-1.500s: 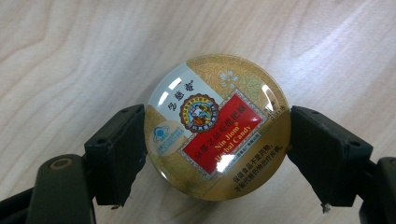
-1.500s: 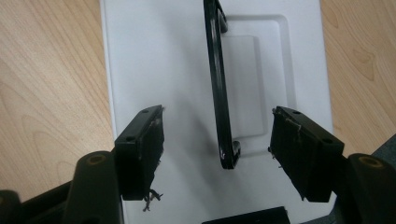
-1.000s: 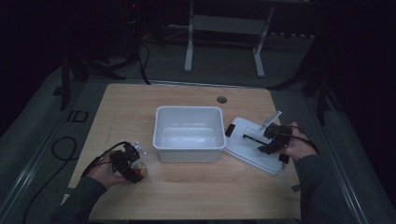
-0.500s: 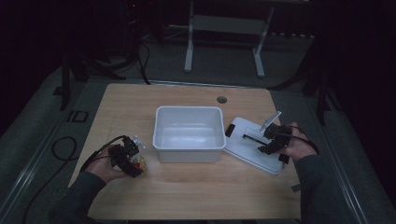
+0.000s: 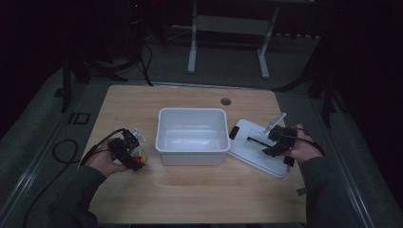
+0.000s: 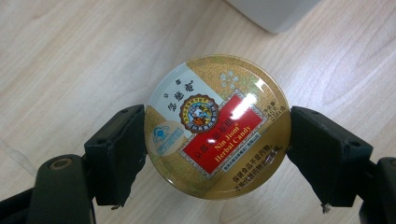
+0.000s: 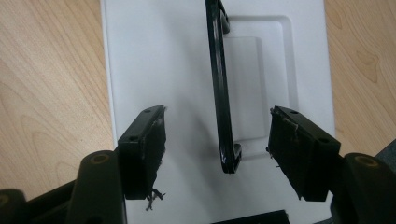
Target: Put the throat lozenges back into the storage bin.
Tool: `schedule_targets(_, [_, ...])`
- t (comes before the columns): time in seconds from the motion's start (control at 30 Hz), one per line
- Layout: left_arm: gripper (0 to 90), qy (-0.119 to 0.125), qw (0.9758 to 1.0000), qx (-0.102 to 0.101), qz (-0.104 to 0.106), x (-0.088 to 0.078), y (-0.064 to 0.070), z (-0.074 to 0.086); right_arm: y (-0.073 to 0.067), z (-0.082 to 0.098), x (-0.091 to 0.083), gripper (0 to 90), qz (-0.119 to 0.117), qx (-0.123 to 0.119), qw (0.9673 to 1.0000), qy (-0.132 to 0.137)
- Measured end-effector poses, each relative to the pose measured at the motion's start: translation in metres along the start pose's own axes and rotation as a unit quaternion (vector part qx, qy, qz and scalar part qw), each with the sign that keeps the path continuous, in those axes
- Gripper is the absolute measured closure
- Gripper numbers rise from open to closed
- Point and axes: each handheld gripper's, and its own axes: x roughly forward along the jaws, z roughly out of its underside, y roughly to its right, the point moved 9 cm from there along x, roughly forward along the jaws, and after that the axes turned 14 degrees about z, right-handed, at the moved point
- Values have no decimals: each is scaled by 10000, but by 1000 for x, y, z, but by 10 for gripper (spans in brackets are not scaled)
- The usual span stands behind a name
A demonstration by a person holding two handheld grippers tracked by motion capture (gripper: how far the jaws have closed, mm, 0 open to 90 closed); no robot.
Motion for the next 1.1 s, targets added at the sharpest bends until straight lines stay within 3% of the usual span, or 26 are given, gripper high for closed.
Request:
schedule_targets(0.5, [217, 33, 9998, 23, -194, -23, -12, -16, 0, -1, 0, 364, -4, -32, 10000, 1])
schedule_targets(1.1, [217, 119, 9997, 121, -199, -48, -15, -38, -1, -5, 2, 370, -34, -65, 10000, 3])
